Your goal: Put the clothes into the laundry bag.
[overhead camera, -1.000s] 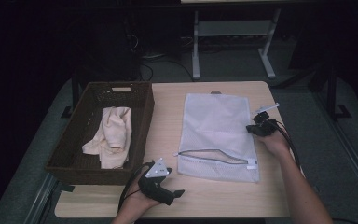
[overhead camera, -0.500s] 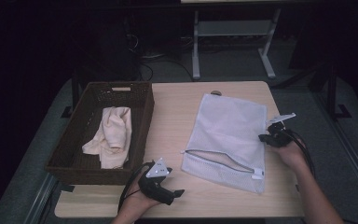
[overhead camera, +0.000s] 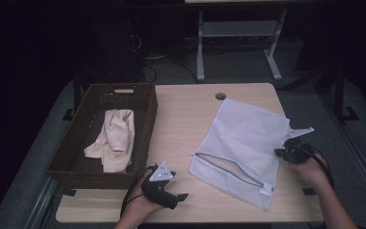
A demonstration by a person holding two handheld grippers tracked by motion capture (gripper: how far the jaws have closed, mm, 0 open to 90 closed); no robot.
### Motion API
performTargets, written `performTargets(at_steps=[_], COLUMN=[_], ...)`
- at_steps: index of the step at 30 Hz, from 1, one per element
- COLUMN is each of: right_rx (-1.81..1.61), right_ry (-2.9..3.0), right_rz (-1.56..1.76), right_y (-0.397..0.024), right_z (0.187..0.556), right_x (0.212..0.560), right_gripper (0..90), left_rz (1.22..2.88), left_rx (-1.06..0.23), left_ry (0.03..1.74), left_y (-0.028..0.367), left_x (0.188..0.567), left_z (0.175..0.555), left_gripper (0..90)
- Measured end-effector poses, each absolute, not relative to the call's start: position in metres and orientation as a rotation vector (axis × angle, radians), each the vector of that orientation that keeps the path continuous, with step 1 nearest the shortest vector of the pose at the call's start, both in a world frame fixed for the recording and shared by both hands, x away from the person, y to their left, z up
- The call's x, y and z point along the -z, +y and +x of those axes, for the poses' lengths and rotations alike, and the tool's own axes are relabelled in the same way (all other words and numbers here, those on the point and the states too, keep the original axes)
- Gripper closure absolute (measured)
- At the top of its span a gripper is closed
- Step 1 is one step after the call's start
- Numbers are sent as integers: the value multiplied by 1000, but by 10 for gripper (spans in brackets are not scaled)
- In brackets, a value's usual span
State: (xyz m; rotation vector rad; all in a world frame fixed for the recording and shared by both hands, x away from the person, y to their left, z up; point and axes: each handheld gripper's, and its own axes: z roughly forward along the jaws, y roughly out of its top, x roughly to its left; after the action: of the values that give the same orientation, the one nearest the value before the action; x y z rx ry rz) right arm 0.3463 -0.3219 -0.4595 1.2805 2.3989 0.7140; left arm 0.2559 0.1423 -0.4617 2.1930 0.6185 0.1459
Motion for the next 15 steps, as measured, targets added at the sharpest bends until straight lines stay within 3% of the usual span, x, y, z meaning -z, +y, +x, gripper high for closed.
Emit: performTargets(at_steps=[6, 15], right_rx=[-781, -849], right_ry=[2389, 2498], right_rz=[1245, 1125], right_y=[-323, -311], right_z=[327, 262], right_x=[451, 449], right_gripper=[898, 897], left_rz=[2193, 2194], left_rx=[-147, -141], left_ry=[623, 618], left_y=[143, 141], left_x=[462, 462], left_z=[256, 255], left_gripper=[123, 123])
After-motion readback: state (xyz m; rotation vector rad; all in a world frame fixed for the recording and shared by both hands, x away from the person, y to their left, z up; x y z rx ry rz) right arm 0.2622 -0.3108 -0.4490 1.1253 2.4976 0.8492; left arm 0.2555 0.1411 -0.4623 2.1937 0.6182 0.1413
